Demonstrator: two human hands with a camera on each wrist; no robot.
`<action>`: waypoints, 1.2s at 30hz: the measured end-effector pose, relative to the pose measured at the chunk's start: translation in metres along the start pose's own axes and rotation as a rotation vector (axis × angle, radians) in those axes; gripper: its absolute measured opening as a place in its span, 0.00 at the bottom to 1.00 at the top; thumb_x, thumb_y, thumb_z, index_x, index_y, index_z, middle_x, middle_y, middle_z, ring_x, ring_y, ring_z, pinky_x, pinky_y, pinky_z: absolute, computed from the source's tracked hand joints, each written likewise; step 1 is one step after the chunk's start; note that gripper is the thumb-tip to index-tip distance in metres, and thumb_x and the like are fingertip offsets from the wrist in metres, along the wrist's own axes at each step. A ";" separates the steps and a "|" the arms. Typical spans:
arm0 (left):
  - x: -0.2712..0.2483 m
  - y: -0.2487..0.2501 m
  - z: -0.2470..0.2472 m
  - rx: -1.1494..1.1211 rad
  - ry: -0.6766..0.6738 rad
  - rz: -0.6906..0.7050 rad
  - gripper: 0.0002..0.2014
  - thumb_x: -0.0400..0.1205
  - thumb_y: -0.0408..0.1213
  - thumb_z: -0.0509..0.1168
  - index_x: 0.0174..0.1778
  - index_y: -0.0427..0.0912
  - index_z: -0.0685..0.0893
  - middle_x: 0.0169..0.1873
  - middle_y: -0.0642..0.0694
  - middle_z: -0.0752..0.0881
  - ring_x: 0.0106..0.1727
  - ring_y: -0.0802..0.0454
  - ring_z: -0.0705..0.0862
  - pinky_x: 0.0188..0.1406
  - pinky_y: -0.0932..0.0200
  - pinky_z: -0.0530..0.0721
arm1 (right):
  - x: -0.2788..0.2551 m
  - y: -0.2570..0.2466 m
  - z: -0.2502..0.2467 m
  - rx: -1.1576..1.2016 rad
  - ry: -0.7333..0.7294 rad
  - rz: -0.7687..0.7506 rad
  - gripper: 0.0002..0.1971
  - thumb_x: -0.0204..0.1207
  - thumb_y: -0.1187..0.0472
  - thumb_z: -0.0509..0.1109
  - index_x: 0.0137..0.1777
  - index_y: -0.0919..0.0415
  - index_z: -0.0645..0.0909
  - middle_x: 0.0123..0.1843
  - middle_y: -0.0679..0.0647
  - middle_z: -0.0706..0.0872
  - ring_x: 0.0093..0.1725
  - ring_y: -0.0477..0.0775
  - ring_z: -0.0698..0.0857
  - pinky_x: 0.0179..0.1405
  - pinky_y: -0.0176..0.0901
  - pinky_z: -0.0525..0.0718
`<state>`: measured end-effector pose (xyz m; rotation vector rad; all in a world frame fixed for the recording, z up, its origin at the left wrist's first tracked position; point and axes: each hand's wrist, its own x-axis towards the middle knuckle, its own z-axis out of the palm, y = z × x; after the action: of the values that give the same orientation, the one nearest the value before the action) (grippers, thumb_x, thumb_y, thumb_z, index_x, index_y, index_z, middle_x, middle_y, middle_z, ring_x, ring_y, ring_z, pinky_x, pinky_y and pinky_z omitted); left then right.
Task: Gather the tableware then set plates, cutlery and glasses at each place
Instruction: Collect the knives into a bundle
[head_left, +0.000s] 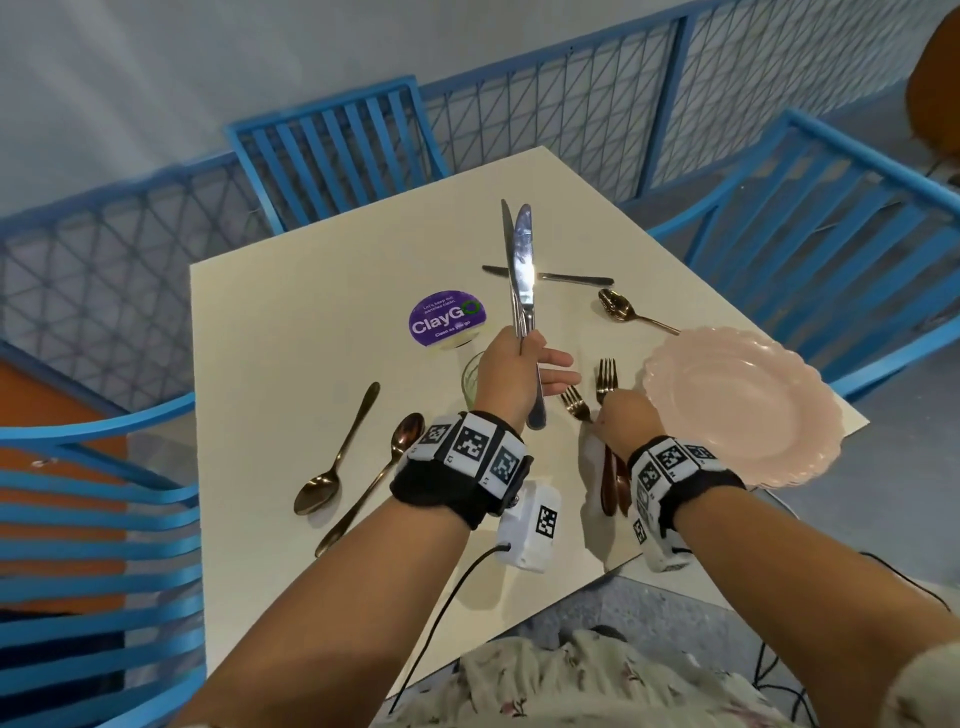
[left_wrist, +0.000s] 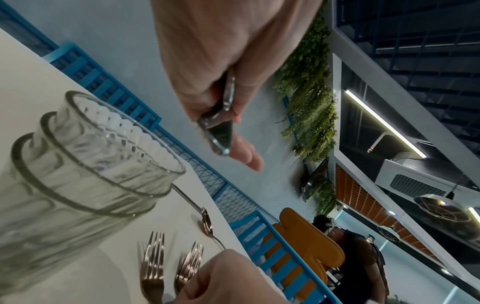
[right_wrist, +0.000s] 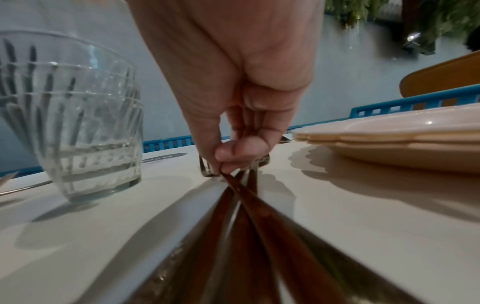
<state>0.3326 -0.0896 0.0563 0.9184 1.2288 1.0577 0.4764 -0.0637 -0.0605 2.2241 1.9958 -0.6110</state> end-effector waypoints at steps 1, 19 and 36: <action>0.001 0.001 -0.001 0.003 -0.013 0.001 0.09 0.88 0.35 0.49 0.43 0.41 0.70 0.36 0.42 0.84 0.24 0.55 0.86 0.23 0.67 0.84 | 0.002 -0.002 0.000 0.027 0.014 0.020 0.11 0.80 0.64 0.63 0.53 0.71 0.82 0.48 0.63 0.85 0.54 0.63 0.86 0.42 0.44 0.76; 0.049 0.024 0.042 -0.031 0.192 -0.079 0.10 0.87 0.32 0.49 0.40 0.44 0.69 0.29 0.47 0.75 0.22 0.56 0.67 0.16 0.67 0.67 | 0.101 -0.019 -0.097 0.244 0.174 -0.201 0.13 0.79 0.65 0.61 0.58 0.71 0.80 0.58 0.66 0.85 0.59 0.65 0.84 0.58 0.49 0.79; 0.096 0.038 0.025 -0.070 0.269 -0.135 0.04 0.86 0.30 0.51 0.50 0.38 0.70 0.30 0.45 0.75 0.23 0.54 0.66 0.20 0.65 0.68 | 0.192 -0.067 -0.071 0.006 0.052 -0.138 0.21 0.83 0.69 0.50 0.76 0.70 0.61 0.76 0.66 0.66 0.75 0.65 0.66 0.71 0.55 0.69</action>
<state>0.3548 0.0131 0.0696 0.6441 1.4444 1.1340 0.4403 0.1486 -0.0498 2.1403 2.1899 -0.5790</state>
